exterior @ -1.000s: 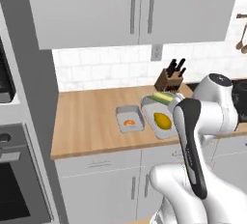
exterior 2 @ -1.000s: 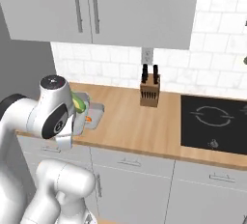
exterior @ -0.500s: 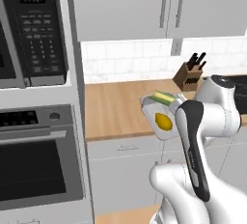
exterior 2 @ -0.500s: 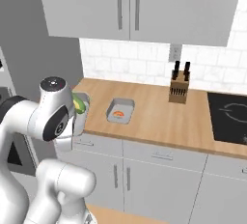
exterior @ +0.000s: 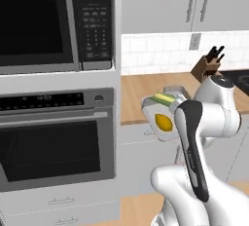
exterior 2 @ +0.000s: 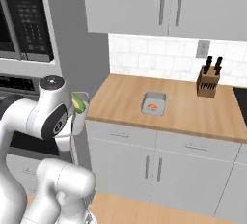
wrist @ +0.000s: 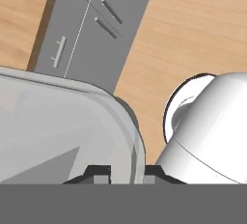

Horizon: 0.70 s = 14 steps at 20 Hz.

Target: Take the meat container that has the shrimp and place it on the second highest rack of the freezer. Then take the vegetable container that has the lemon and corn and place it on the highest rack of the freezer.

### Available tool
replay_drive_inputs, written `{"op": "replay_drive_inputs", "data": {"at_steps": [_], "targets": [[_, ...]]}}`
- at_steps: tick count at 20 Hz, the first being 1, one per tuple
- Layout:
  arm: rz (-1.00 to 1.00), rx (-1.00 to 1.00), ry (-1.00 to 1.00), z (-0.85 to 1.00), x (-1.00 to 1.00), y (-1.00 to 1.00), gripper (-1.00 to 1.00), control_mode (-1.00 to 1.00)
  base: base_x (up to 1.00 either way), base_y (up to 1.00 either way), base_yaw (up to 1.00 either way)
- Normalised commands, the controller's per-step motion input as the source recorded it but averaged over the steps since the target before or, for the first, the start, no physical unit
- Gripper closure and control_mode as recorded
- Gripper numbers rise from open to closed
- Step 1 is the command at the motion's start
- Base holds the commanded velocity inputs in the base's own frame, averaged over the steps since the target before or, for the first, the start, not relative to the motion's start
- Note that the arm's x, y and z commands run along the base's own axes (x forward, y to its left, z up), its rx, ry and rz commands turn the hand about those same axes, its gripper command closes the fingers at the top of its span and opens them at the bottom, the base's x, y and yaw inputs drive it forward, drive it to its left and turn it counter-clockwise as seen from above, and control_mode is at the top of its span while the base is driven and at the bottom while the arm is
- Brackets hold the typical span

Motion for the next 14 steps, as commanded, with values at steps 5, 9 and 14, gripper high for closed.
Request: {"op": "replay_drive_inputs", "data": {"at_steps": [5, 9, 14], "targets": [[0.00, 0.00, 0.00, 0.00, 0.00, 0.00, 1.00, 1.00, -0.12, 0.94, 0.00], [0.00, 0.00, 0.00, 0.00, 0.00, 0.00, 1.00, 1.00, 0.00, 1.00, 0.00], [0.00, 0.00, 0.00, 0.00, 0.00, 0.00, 1.00, 1.00, -0.18, 1.00, 0.00]]}}
